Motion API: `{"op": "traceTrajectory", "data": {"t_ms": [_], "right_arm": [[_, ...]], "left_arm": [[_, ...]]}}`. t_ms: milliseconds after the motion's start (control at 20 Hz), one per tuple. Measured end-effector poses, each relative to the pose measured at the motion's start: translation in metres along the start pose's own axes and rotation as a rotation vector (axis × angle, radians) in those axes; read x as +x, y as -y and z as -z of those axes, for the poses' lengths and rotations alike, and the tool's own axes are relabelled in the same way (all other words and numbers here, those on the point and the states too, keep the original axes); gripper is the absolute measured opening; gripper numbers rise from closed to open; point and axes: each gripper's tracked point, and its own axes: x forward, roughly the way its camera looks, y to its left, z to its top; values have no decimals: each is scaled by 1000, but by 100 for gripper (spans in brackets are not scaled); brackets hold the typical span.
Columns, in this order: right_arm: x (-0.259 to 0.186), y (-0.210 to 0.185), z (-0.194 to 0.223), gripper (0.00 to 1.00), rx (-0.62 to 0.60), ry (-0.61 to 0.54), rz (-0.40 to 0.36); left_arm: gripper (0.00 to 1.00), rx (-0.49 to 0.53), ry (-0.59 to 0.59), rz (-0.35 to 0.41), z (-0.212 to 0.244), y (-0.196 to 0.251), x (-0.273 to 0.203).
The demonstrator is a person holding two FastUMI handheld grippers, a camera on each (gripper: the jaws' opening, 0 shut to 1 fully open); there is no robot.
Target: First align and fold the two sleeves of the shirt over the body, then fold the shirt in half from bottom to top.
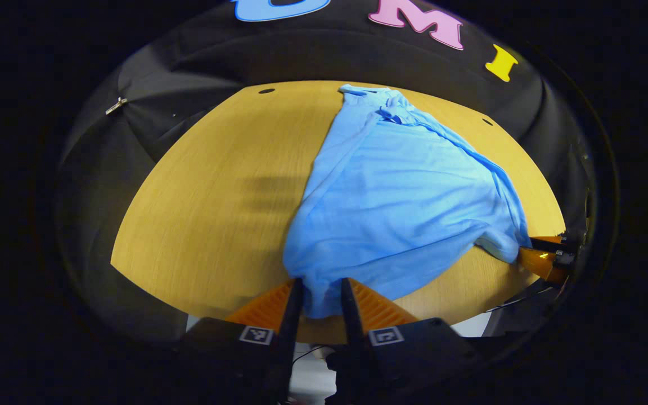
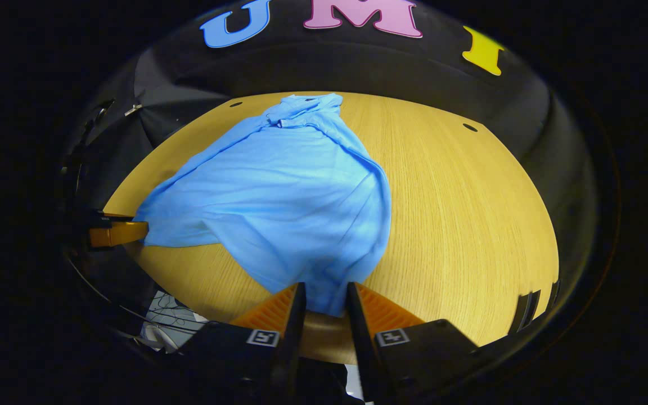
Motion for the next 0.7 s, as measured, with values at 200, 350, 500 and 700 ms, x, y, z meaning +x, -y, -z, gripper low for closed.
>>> {"op": "traceTrajectory", "data": {"t_ms": [200,350,500,700], "right_arm": [[1,-2,-1,7,63,4,-31],[-1,3,0,7,99,6,-41],[-12,6,-19,7,93,66,-39],[-24,9,-65,7,97,158,-38]], "left_arm": [[7,40,25,-5,-5,4,1],[6,-13,28,15,-7,5,-1],[6,-17,71,3,-23,-1,-10],[6,-9,146,10,-61,3,-24]]}}
